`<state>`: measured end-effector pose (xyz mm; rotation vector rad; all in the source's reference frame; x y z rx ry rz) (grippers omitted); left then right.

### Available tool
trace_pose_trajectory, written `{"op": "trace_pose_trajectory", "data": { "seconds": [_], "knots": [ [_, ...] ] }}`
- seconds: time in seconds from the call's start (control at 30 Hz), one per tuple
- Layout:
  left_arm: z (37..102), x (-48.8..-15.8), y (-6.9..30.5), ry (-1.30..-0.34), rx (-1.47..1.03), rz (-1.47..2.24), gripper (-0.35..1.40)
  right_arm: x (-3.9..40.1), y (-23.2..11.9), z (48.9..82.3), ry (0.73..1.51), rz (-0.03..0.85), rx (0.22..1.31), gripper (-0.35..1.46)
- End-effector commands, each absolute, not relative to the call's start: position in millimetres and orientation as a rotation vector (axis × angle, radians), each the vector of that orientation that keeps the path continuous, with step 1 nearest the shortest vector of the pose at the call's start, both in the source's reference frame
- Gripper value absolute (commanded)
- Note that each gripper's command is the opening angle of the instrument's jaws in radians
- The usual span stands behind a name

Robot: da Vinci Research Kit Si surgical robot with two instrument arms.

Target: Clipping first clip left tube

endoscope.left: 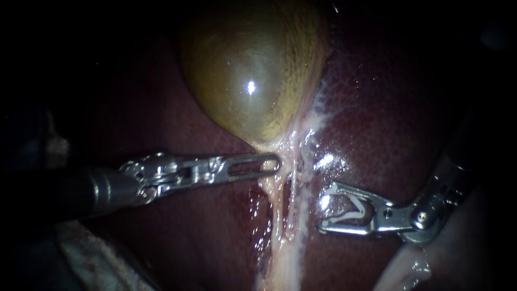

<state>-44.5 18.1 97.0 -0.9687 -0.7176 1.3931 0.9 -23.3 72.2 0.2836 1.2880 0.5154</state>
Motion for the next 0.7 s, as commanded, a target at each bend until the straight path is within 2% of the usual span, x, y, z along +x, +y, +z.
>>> {"op": "trace_pose_trajectory", "data": {
  "seconds": [0.03, 0.7],
  "knots": [
    [97.0, -44.5, 18.1, -0.717, -0.969, 1.393, -0.35, 0.9, -23.3, 72.2, 1.288, 0.515, 0.284, 0.60],
    [96.3, -44.4, 18.0, -0.723, -0.966, 1.392, -0.35, 1.1, -23.5, 72.0, 1.288, 0.516, 0.283, 0.60]
  ]
}}
